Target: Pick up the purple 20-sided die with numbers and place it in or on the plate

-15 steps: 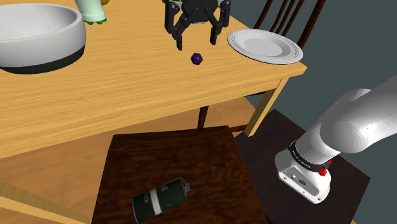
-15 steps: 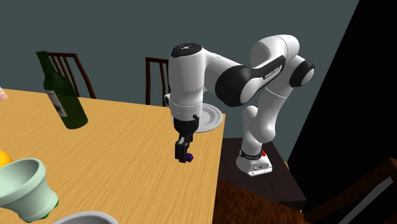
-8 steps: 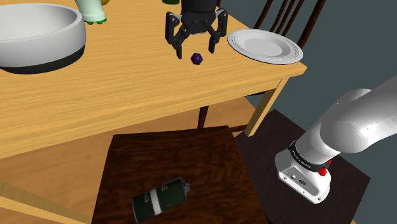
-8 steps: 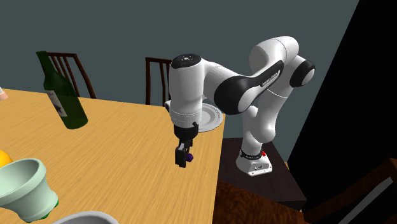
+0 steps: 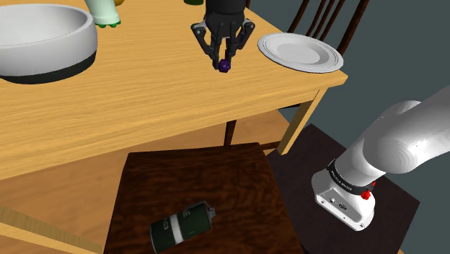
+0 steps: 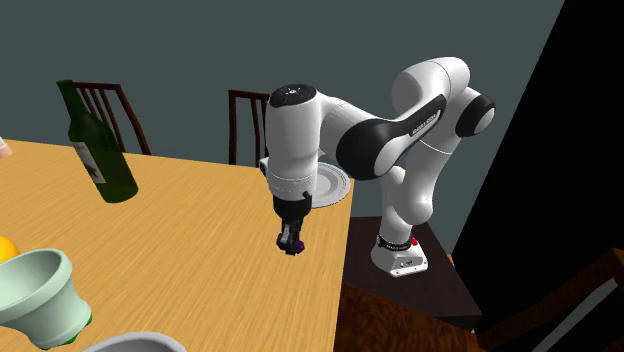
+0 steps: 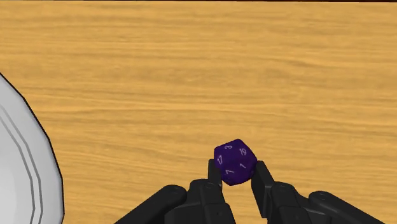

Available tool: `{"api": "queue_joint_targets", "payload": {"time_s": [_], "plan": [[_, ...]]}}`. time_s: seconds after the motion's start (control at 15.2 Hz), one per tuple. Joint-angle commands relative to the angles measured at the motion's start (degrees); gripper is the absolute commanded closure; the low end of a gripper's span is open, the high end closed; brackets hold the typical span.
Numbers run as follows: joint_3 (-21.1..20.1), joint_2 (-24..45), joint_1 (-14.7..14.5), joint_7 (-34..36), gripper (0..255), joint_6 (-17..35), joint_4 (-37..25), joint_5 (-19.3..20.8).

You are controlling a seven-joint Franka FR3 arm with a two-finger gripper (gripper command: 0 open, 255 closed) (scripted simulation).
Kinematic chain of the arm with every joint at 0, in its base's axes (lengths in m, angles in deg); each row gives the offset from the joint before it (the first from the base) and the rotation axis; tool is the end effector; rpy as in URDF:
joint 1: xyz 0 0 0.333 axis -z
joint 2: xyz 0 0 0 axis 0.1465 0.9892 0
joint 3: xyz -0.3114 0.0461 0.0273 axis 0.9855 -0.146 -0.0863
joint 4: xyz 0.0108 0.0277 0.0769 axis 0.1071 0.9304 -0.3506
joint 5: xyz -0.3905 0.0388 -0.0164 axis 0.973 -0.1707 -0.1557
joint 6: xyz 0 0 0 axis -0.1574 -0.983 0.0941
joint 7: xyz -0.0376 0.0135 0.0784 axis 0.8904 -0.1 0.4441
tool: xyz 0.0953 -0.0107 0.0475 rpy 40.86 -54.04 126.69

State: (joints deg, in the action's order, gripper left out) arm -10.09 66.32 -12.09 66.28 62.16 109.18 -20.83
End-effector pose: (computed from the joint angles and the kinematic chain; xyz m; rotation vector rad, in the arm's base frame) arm 0.3673 0.2989 0.5823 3.0680 -0.3926 0.0791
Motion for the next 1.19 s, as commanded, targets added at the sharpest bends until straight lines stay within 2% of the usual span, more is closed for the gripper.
{"api": "queue_joint_targets", "payload": {"time_s": [0.0, 0.33, 1.12], "plan": [[0.0, 0.0, 0.0, 0.0, 255, 0.0, 0.0, 0.0], [0.0, 0.0, 0.0, 0.0, 255, 0.0, 0.1, 0.0], [0.2, 2.0, 0.6, 0.4, 255, -9.2, -11.0, 1.1]]}}
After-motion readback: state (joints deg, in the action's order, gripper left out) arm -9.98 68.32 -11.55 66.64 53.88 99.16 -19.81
